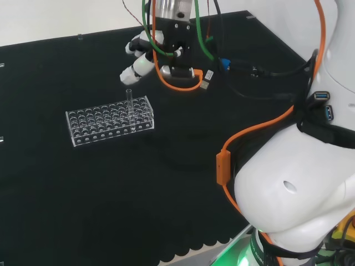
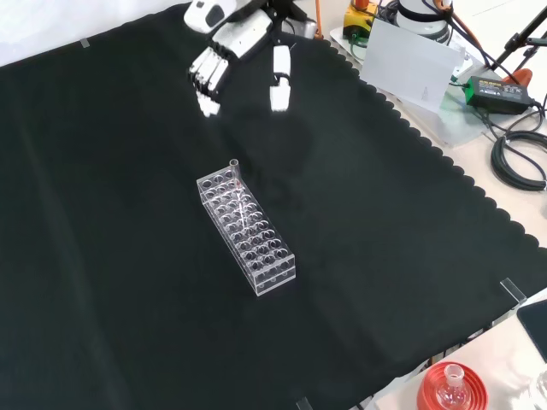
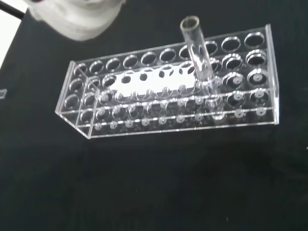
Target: Pick up the test tube.
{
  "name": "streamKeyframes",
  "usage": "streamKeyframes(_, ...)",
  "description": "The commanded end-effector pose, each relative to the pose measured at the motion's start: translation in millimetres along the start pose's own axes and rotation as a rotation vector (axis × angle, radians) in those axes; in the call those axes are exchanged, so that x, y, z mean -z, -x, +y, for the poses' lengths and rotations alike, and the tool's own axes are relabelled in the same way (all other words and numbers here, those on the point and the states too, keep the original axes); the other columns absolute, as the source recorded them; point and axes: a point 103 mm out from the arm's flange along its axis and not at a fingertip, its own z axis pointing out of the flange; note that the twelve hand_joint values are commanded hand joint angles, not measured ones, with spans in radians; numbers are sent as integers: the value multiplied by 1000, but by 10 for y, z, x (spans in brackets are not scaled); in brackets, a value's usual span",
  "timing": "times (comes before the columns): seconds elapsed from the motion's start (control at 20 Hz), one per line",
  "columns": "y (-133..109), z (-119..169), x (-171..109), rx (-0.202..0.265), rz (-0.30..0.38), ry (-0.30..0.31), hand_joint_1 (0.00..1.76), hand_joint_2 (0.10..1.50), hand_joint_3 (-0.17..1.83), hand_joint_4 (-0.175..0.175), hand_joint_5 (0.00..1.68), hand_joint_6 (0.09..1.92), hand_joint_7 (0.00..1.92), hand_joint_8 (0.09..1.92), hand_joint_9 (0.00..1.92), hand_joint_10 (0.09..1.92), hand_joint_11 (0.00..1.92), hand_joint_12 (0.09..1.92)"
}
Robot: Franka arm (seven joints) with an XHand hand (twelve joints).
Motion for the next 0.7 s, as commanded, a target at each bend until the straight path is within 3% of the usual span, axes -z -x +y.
streamKeyframes(0.05, 16, 202, -300, 16, 1, -11, 874, 721, 483, -10, 337, 344, 308, 810, 202, 930, 0, 1457)
streamKeyframes(0.4, 62, 413, -533, 30, 3, -40, 889, 708, 519, -15, 306, 566, 382, 814, 246, 930, 0, 1497)
streamKeyframes(0.7, 78, 603, -751, 51, 1, -40, 897, 706, 528, -18, 312, 630, 405, 818, 267, 932, 0, 1517)
